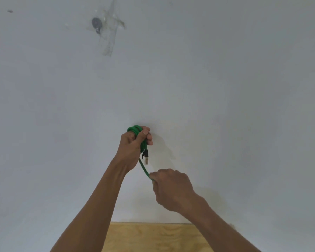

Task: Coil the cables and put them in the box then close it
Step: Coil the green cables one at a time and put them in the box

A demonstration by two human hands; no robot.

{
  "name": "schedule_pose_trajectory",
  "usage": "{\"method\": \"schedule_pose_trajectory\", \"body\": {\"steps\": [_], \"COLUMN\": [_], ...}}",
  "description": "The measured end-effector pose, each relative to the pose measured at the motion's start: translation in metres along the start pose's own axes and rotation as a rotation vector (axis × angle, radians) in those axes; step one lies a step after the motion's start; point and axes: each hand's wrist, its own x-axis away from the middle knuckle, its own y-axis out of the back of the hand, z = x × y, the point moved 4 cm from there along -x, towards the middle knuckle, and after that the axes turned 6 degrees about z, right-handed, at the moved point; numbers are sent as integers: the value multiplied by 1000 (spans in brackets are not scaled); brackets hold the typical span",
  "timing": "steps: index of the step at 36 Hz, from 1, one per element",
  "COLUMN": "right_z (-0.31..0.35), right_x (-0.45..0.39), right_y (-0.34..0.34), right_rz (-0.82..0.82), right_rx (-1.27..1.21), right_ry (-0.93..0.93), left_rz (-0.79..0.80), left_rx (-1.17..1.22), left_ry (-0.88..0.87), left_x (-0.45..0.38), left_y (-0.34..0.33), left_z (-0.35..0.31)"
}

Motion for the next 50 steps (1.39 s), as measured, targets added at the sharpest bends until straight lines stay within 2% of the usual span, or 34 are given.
{"method": "schedule_pose_trajectory", "body": {"steps": [4, 9, 13, 16, 17, 21, 24, 28, 32, 36, 41, 44, 47, 50], "right_z": [-5, -2, -21, -33, -37, -46, -44, -40, -37, -33, -31, -27, -26, -31], "right_x": [0, -7, -17, -30, -33, -44, -44, -37, -33, -32, -30, -30, -33, -38], "right_y": [24, 49, 78, 94, 97, 97, 80, 56, 46, 47, 52, 52, 49, 46], "right_rz": [-143, -197, -275, -298, -280, -191, -112, -9, -259, -432, -557, -583, -559, -359], "right_rx": [-18, 60, 63, 30, -77, -758, -1035, -1347, -1344, -1352, -1272, -1262, -1323, -1406], "right_ry": [9, 40, 43, 172, 198, 250, 280, 230, 170, 130, 86, 47, 27, 51], "left_rz": [65, 188, 274, 353, 374, 404, 444, 473, 360, 196, -178, -340, -369, -404], "left_rx": [-153, -399, -325, -262, -221, 48, 161, 212, 69, -78, -200, -295, -448, -554], "left_ry": [-2, -8, 126, 270, 299, 383, 404, 364, 328, 234, 40, -99, -217, -272], "left_x": [6, 19, 28, 39, 42, 51, 55, 56, 55, 52, 43, 42, 45, 47], "left_y": [9, -6, -7, -15, -21, -37, -42, -44, -42, -46, -36, -30, -32, -32], "left_z": [3, 4, 5, 7, 5, -2, -3, -4, -11, -19, -20, -18, -20, -23]}}
